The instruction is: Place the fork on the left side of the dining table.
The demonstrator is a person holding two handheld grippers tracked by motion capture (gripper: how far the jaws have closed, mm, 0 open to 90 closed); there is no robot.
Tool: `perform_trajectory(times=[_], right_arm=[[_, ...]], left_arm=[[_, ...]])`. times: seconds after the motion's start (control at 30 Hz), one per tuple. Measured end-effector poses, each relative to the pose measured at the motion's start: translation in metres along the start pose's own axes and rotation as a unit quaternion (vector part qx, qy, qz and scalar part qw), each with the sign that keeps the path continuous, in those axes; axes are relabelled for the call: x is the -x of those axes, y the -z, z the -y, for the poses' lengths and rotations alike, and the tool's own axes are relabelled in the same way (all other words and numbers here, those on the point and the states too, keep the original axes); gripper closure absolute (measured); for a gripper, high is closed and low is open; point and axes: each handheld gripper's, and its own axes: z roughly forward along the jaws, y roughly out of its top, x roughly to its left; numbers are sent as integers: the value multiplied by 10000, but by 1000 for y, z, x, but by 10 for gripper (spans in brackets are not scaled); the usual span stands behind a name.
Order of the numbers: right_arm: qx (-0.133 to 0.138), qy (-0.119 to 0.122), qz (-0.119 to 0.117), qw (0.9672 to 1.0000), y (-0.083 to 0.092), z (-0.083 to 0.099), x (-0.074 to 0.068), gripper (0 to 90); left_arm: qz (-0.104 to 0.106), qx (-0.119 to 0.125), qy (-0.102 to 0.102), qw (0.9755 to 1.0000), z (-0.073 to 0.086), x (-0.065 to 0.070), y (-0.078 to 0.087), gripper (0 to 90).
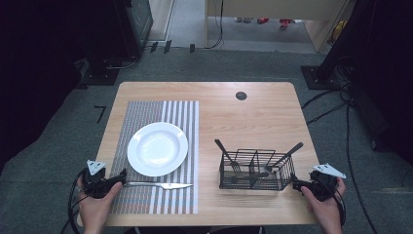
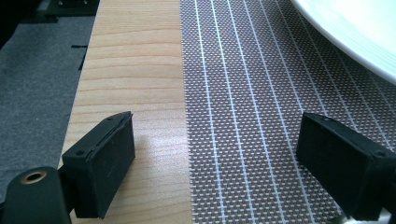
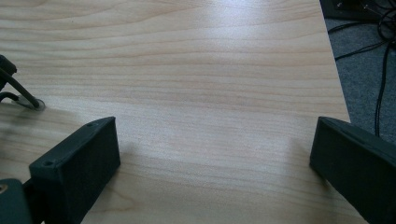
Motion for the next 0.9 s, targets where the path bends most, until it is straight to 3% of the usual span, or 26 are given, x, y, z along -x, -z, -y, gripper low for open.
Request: perform_trajectory(times=[0.27,0.47,0.5,0.9], right_arm=[[1,-2,0,10000,0,0,0,13],[2,-1,-1,10000,0,0,0,13],[2,-4,-1,10000,0,0,0,13],[0,-1,1,10000,0,0,0,13]], left_arm=[[-48,8,84,10000,0,-1,0,118],[-259,-119,115,9995,0,-2,4,101],[-377,-63,87,9992,-1,-2,8,101],[-60,479,160,9987,-15,7,37,101]])
